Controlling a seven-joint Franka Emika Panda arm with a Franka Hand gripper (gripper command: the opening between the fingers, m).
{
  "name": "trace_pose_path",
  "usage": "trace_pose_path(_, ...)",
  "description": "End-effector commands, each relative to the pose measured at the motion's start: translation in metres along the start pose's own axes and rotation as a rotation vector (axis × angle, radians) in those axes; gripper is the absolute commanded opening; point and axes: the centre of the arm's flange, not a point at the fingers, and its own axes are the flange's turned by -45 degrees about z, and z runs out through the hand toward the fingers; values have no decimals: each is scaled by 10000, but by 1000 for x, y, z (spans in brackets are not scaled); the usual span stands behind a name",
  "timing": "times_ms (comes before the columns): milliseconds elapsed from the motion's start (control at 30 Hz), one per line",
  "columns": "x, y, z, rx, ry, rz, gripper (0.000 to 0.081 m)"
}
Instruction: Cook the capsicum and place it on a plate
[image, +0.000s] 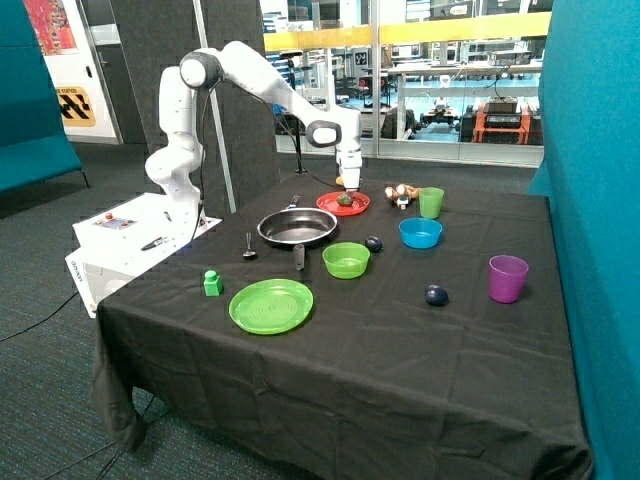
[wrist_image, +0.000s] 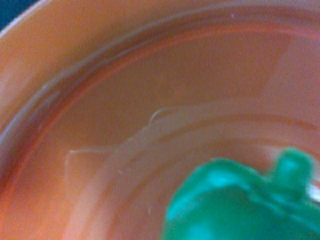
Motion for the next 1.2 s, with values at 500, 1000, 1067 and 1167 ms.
trace_pose_path(500, -21, 41, -65, 100, 8, -174, 699)
trace_pose_path(1000, -39, 71, -78, 100, 8, -98, 664)
trace_pose_path(1067, -41, 76, -76, 100, 7, -16, 664)
trace_pose_path(1167, -43, 84, -73, 100, 7, 134, 671)
